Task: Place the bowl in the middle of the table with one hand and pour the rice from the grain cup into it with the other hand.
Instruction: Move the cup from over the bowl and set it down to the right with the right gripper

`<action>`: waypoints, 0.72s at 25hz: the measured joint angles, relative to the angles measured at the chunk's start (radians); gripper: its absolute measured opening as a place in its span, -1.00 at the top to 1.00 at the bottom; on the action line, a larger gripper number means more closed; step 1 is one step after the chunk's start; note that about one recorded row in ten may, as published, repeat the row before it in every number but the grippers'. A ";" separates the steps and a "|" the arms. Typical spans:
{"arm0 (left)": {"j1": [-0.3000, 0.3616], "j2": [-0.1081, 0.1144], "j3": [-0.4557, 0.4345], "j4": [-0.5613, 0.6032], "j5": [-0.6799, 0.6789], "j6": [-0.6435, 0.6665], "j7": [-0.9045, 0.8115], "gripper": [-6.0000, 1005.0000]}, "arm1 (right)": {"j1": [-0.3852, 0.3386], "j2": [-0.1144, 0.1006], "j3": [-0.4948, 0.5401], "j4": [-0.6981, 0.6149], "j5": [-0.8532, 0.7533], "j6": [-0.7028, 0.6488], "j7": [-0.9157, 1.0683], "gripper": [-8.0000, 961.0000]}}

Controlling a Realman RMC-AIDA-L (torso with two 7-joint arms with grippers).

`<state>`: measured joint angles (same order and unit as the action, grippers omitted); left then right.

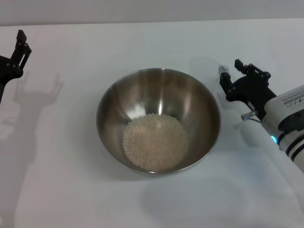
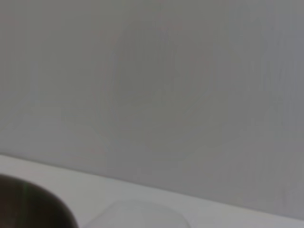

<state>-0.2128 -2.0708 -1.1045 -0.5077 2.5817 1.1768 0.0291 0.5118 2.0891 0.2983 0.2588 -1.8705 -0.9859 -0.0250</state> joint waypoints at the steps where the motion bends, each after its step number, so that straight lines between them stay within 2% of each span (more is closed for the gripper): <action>1: 0.000 0.000 0.000 0.000 0.000 0.000 0.000 -0.69 | -0.002 0.000 -0.002 0.001 -0.002 0.004 0.000 0.20; 2: -0.001 0.000 0.000 0.000 0.000 0.000 0.000 -0.69 | -0.009 0.000 -0.008 0.002 -0.008 0.010 0.001 0.14; 16: -0.003 0.000 0.002 -0.001 0.001 -0.002 0.000 -0.69 | -0.079 0.000 -0.032 0.046 -0.012 -0.035 0.000 0.14; 18: -0.003 0.000 0.003 -0.001 0.001 -0.002 0.000 -0.69 | -0.093 0.000 -0.031 0.053 -0.012 -0.048 0.000 0.05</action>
<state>-0.2154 -2.0709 -1.1019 -0.5087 2.5831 1.1750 0.0291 0.4187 2.0888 0.2668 0.3116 -1.8822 -1.0338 -0.0247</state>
